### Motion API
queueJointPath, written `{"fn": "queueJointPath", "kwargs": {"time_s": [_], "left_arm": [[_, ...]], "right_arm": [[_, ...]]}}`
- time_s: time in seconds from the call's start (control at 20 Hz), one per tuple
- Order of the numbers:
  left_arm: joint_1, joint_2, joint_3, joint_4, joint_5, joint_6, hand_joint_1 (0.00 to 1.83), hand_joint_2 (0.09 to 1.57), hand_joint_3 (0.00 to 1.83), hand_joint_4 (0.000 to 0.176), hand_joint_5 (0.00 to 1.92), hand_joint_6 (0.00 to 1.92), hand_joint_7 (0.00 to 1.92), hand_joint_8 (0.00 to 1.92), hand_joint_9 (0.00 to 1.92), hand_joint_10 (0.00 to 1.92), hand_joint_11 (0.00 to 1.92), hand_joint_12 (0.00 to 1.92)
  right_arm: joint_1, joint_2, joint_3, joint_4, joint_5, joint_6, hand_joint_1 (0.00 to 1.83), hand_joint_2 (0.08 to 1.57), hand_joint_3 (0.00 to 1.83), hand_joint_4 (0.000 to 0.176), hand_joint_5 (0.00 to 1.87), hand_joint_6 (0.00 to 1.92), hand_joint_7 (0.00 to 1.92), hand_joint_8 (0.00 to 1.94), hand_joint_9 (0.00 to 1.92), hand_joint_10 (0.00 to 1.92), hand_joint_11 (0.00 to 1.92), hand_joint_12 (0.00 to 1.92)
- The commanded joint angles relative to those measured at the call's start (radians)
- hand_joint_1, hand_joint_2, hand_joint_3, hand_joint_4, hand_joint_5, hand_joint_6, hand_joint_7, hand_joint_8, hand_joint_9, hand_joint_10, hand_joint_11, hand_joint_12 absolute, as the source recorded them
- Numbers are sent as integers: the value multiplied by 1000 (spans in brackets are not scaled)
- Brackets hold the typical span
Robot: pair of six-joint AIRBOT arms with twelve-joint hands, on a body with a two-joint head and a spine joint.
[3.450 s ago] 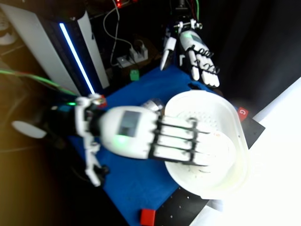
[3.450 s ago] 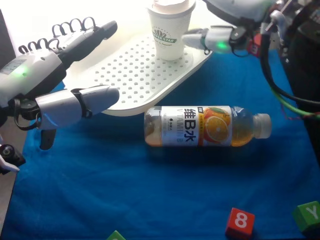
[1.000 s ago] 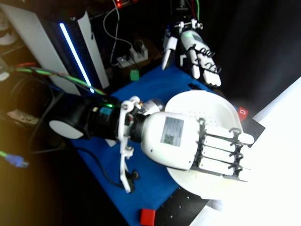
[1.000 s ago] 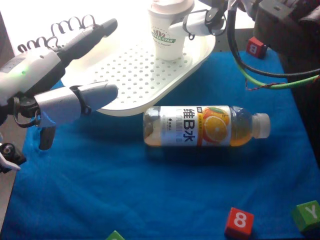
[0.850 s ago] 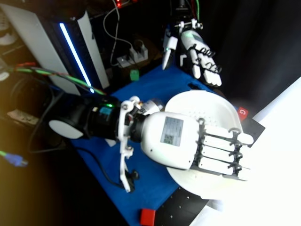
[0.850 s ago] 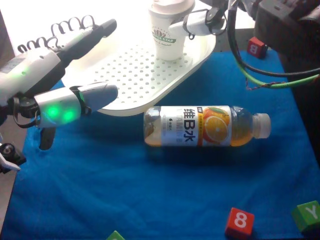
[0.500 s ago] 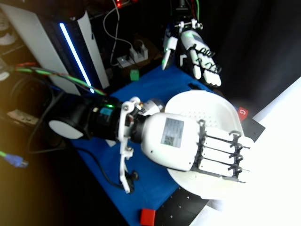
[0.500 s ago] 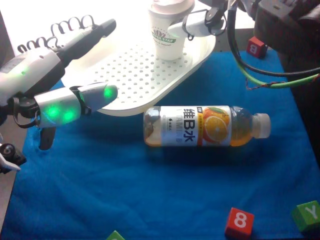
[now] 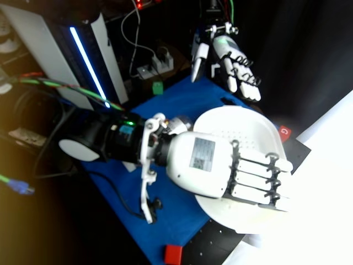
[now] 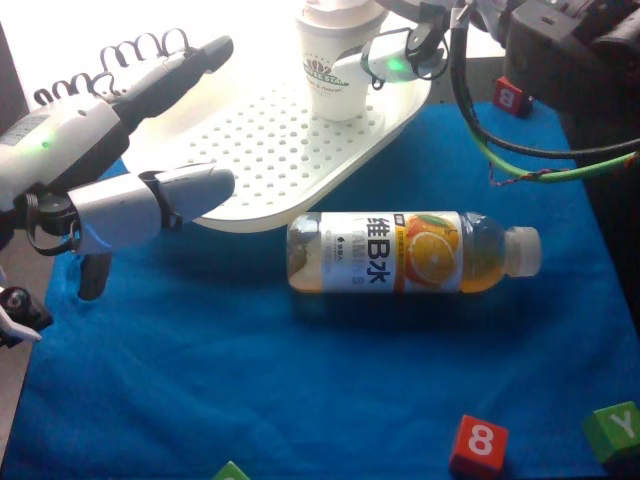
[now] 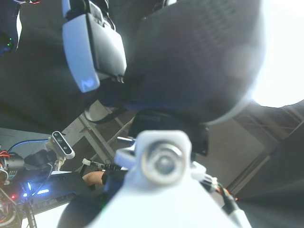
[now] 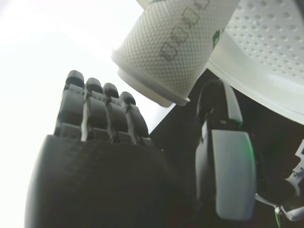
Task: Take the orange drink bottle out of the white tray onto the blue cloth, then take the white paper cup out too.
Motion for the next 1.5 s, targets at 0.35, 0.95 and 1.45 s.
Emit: {"fn": "queueJointPath", "kwargs": {"time_s": [0.35,0.95,1.45], "left_arm": [[-7,-8,2,-9,-135,-7,299,1255,8,132,1,0,0,0,0,0,0,0],[10,-7,0,-24,-150,-14,286,1310,10,105,3,1,0,0,0,0,0,0],[19,-5,-3,-35,-156,-14,278,1309,2,119,2,1,0,0,0,0,0,0]], "right_arm": [[-9,-16,18,5,90,-2,823,1135,5,0,0,0,0,0,0,0,3,1],[-15,-5,24,5,82,15,1017,1228,0,0,165,1267,334,1109,365,1404,312,1876],[-19,51,-30,5,97,21,1031,1212,0,0,187,1341,280,1292,372,1601,427,1921]]}}
